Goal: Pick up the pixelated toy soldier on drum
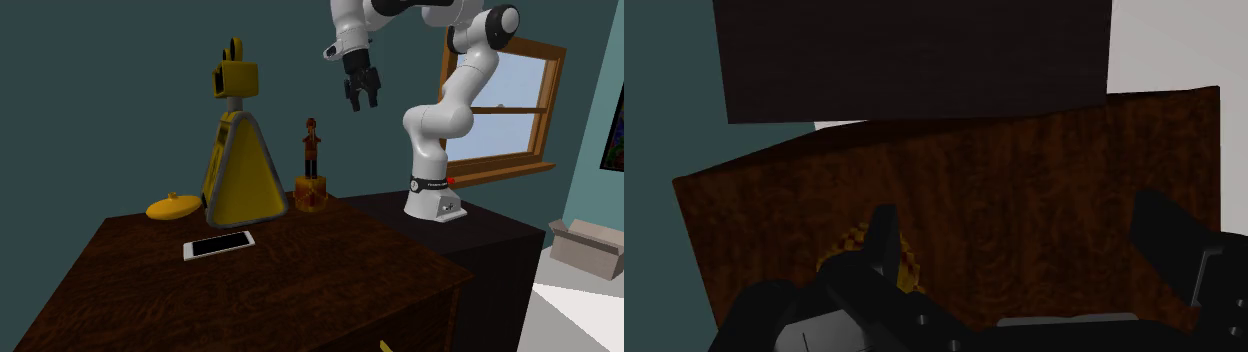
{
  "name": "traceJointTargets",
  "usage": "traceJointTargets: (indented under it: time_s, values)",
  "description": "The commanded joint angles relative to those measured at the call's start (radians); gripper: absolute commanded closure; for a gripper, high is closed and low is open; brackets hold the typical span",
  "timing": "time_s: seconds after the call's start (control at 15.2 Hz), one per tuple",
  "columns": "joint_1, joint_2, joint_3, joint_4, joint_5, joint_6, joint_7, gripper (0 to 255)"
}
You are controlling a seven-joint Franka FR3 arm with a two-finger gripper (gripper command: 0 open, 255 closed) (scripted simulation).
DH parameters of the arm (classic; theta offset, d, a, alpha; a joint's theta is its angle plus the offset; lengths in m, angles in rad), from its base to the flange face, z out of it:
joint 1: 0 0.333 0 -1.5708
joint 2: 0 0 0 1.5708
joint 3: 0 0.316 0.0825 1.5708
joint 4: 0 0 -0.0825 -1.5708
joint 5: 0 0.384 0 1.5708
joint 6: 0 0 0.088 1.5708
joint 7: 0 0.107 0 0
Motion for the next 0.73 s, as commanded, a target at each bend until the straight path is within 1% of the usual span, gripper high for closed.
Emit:
traceJointTargets:
  time_s: [0.0, 0.33, 0.66]
  values:
    - [0.000, 0.000, 0.000, 0.000, 0.000, 0.000, 0.000, 0]
    - [-0.018, 0.229, 0.021, 0.121, -0.050, 0.078, 0.046, 0]
    - [-0.037, 0.452, 0.035, 0.272, -0.109, 0.116, 0.100, 0]
